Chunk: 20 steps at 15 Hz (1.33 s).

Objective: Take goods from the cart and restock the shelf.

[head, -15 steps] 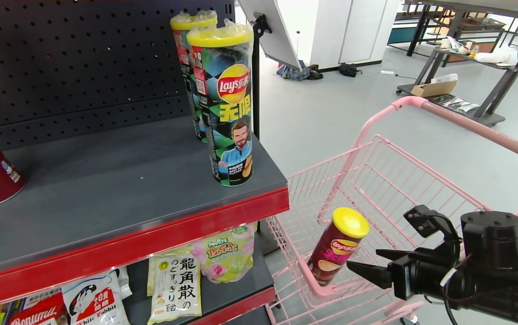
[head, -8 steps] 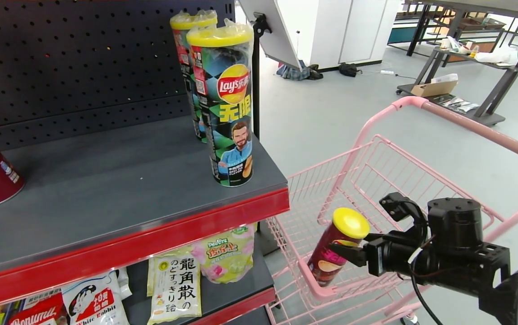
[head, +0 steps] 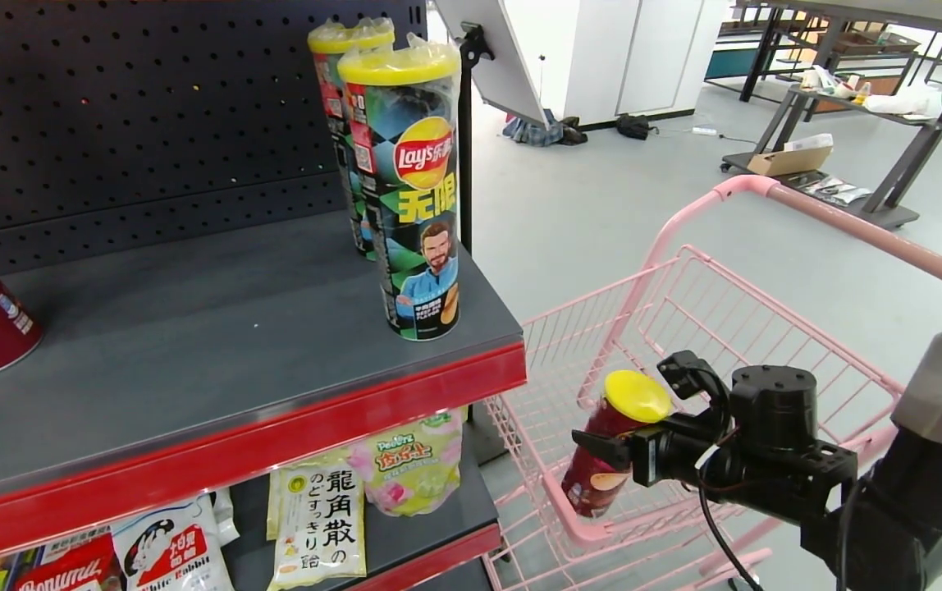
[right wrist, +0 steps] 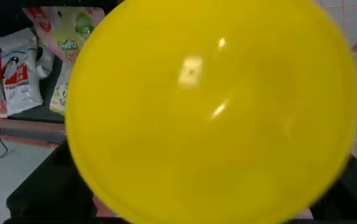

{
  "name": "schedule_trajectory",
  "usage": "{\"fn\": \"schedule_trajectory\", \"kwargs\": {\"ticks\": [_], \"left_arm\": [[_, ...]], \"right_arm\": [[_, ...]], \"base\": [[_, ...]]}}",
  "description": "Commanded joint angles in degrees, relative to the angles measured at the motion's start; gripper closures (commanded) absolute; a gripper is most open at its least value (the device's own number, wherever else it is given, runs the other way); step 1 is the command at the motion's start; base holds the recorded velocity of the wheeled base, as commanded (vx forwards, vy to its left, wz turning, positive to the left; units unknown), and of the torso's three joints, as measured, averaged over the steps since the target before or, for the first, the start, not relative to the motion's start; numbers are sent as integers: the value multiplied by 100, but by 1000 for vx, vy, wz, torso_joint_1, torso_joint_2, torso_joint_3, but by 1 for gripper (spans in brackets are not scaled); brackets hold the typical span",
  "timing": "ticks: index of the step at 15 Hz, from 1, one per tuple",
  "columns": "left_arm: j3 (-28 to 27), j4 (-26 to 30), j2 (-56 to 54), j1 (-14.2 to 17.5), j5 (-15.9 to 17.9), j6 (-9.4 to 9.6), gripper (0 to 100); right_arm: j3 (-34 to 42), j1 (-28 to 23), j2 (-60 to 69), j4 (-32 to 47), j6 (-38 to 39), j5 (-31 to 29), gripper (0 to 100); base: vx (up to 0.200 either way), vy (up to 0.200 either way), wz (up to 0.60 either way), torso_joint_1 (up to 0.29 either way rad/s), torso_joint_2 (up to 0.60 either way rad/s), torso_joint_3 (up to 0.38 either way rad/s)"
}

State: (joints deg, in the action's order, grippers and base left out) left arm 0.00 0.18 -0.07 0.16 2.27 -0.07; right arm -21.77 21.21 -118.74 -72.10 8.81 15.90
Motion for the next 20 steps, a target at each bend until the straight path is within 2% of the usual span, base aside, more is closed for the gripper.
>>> {"fn": "schedule_trajectory", "kwargs": {"ticks": [1,2,9,12,13,14,15,16,17,19,20], "left_arm": [[0,-1,7,2,2,-1,0],[0,-1,7,2,2,7,0],[0,-1,7,2,2,7,0],[0,-1,7,2,2,-1,0],[0,-1,7,2,2,-1,0],[0,-1,7,2,2,-19,0],[0,-1,7,2,2,-19,0],[0,-1,7,2,2,-19,0],[0,-1,7,2,2,-10,0],[0,-1,7,2,2,-19,0],[0,-1,7,2,2,-19,0]], "right_arm": [[-29,6,-326,-138,15,1,0],[-38,15,-449,-384,24,-25,100],[-187,-29,-343,-490,85,-78,100],[-670,-29,720,169,-11,-131,100],[-1294,-73,1863,1628,-108,-139,100],[-1725,-152,2522,2604,-178,-139,100],[-2103,-232,3111,3501,-301,-166,100],[-2296,-302,3489,4037,-407,-263,100],[-2419,-381,4122,4757,-539,-509,100],[-2393,-724,5546,6454,-1119,-1836,100],[-2375,-750,5853,6788,-1145,-1950,100]], "base": [[0,0,0,0,0,0],[0,0,0,0,0,0],[0,0,0,0,0,0],[0,0,0,0,0,0],[0,0,0,0,0,0],[0,0,0,0,0,0],[0,0,0,0,0,0],[0,0,0,0,0,0],[0,0,0,0,0,0],[0,0,0,0,0,0],[0,0,0,0,0,0]]}}
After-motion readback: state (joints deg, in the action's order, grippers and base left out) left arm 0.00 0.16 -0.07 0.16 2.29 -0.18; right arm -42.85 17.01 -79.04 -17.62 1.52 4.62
